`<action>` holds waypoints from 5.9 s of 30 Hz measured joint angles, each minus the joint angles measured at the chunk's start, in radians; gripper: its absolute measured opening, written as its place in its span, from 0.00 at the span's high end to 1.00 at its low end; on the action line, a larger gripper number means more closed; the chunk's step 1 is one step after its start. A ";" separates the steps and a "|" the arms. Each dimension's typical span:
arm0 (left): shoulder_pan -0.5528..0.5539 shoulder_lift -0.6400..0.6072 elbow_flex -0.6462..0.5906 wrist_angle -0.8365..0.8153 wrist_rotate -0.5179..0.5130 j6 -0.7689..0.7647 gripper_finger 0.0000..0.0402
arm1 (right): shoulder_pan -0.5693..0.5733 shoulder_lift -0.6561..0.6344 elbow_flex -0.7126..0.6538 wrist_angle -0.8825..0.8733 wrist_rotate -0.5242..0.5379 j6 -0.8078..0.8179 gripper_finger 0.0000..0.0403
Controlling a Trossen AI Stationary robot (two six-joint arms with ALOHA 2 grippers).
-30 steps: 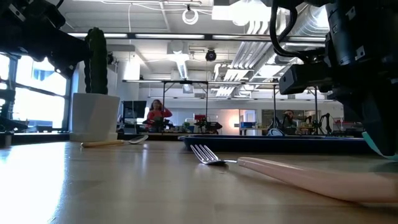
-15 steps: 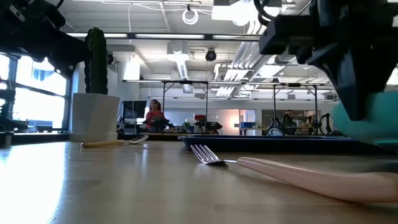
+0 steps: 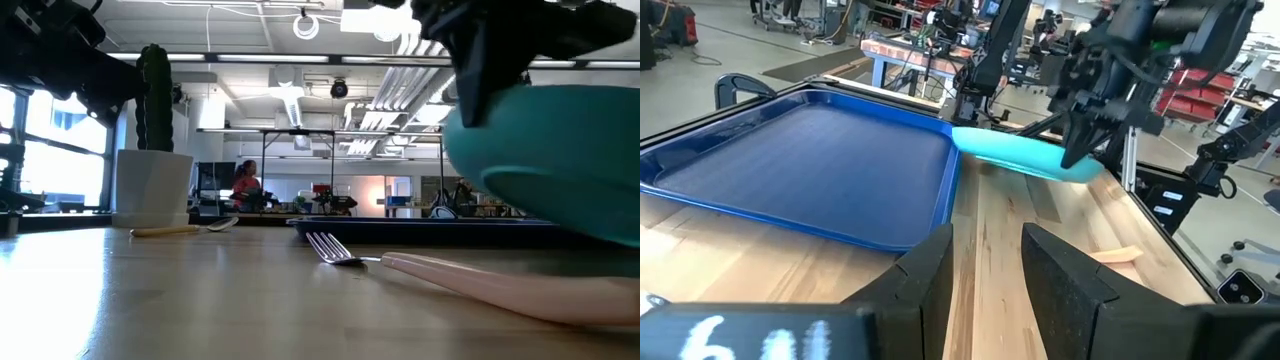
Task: Pick and place plate/cup/fork/spoon on tray
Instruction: Put the light green plate on the blue tray, then put the spoon on the left side of the light green plate on the blue tray
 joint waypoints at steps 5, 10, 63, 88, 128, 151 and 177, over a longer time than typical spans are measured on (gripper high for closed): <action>0.000 0.000 0.000 0.000 -0.002 -0.001 0.73 | -0.022 0.000 0.080 -0.080 0.078 -0.082 1.00; 0.000 0.000 0.000 0.000 -0.045 -0.001 0.73 | -0.070 0.000 0.157 -0.164 0.129 -0.282 1.00; 0.000 0.000 0.000 0.013 -0.214 -0.142 0.73 | -0.496 0.328 0.219 -0.338 0.155 -1.112 1.00; 0.000 0.000 0.000 0.011 -0.212 -0.140 0.73 | -0.523 0.344 0.219 -0.239 0.058 -1.009 1.00; 0.000 0.000 0.000 0.011 -0.212 -0.140 0.73 | -0.540 0.344 0.219 -0.219 -0.048 -1.089 0.82; 0.000 0.000 0.000 0.016 -0.213 -0.157 0.73 | -0.527 0.344 0.243 -0.257 -0.063 -1.029 0.81; 0.000 0.069 0.210 -0.024 -0.260 -0.149 0.72 | -0.460 0.343 0.778 -0.442 0.180 -0.974 0.81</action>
